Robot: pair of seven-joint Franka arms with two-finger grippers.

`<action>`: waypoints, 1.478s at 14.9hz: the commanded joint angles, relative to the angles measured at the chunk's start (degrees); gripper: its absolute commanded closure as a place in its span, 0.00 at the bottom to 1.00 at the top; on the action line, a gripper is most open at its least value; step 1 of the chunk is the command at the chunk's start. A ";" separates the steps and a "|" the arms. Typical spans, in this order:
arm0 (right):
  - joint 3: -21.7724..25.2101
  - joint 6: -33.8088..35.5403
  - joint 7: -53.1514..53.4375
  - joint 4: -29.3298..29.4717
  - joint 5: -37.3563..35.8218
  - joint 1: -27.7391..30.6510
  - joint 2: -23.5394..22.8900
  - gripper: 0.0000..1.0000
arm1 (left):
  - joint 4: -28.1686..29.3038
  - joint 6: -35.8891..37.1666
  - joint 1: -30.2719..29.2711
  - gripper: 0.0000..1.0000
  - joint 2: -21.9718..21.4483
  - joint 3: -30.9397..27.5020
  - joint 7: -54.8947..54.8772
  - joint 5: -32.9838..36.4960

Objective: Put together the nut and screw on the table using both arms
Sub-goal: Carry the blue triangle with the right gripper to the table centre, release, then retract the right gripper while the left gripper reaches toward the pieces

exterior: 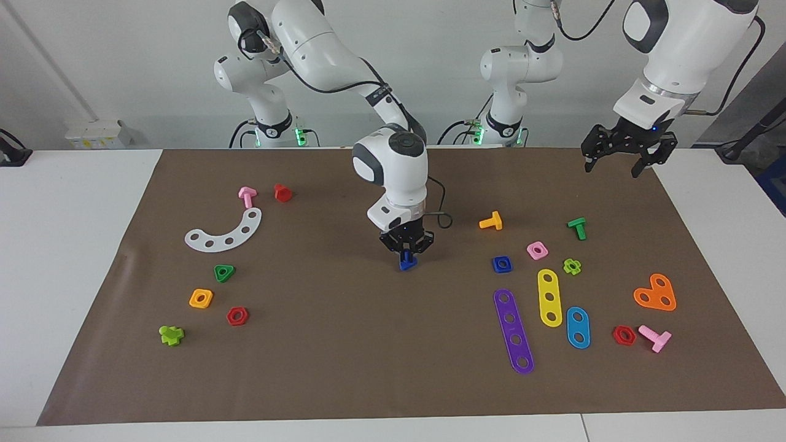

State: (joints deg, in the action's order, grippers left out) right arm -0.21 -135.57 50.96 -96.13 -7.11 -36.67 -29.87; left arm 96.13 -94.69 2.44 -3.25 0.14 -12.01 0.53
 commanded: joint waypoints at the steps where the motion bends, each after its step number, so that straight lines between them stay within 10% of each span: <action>1: -0.14 -1.54 2.39 -2.65 -1.59 0.02 0.60 0.24 | 1.78 0.91 -0.42 0.00 -1.93 0.21 -0.47 -0.44; 2: -0.05 -1.19 2.91 -2.48 -1.68 0.02 0.69 0.00 | 1.78 0.74 -0.42 0.00 -2.02 0.21 -0.38 -0.44; 11: 0.13 10.57 -0.49 -2.04 -0.45 8.01 15.18 0.00 | 5.81 -7.86 0.37 0.00 -1.85 0.38 2.06 -0.44; 22: 0.56 35.77 -38.89 2.33 8.43 32.00 29.08 0.00 | 13.47 -21.50 5.46 0.04 3.42 0.91 11.92 -0.44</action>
State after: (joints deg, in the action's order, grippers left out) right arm 0.88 -105.58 17.02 -95.86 -0.09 -7.39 -2.25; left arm 108.77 -113.99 6.20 -0.90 1.73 -1.36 0.52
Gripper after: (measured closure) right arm 0.000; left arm 0.035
